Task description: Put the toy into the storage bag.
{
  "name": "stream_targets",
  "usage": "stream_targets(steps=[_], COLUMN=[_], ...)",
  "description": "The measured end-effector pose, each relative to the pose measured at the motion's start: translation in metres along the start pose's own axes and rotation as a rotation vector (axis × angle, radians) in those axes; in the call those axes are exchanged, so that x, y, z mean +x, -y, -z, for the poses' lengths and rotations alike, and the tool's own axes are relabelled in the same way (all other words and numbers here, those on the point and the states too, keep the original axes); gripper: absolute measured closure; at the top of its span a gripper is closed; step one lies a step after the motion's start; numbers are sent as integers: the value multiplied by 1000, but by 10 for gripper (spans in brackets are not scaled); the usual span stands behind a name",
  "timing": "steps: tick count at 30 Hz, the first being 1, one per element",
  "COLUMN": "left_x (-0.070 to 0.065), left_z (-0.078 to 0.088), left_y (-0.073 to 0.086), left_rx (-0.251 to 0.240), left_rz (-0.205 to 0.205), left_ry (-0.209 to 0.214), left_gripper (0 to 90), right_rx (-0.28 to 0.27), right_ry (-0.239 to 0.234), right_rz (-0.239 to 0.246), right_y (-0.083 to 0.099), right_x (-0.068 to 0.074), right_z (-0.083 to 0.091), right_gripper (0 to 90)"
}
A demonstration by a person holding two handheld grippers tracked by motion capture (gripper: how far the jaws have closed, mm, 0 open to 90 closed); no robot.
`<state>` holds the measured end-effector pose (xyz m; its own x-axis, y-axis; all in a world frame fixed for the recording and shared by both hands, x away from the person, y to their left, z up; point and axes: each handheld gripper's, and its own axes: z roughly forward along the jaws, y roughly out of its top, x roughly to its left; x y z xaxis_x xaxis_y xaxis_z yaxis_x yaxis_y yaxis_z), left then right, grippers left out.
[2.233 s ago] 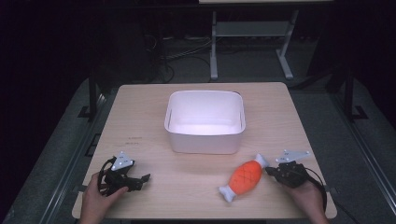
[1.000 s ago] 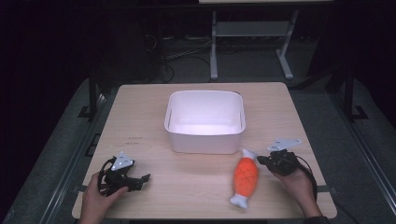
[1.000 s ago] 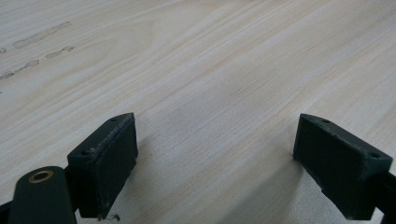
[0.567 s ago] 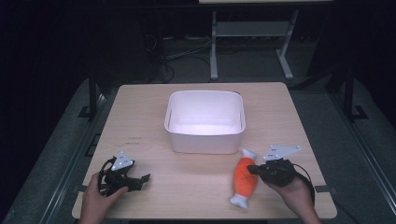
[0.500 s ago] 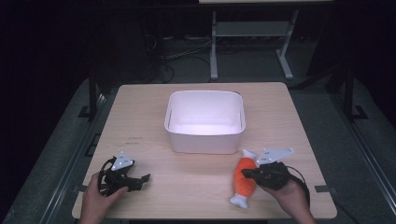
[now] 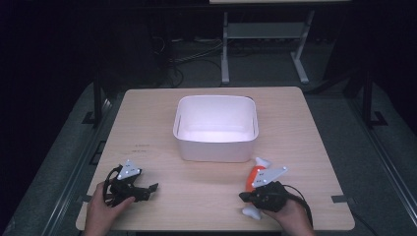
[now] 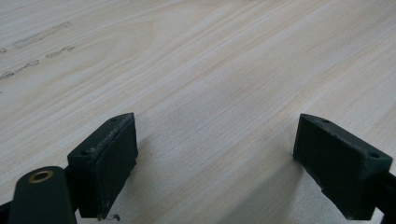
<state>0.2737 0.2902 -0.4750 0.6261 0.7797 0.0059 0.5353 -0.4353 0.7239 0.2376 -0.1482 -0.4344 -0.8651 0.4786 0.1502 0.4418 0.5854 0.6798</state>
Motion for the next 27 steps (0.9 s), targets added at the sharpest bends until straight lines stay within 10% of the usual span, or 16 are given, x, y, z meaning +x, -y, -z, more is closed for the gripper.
stream_targets(steps=[27], left_x=[0], left_z=[0], left_y=[0], left_rx=[0], left_rz=[0], left_ry=[0], left_gripper=[129], right_rx=[65], right_ry=[26], right_rz=[-37], right_y=[29], right_x=[0], right_z=[10], right_gripper=[896])
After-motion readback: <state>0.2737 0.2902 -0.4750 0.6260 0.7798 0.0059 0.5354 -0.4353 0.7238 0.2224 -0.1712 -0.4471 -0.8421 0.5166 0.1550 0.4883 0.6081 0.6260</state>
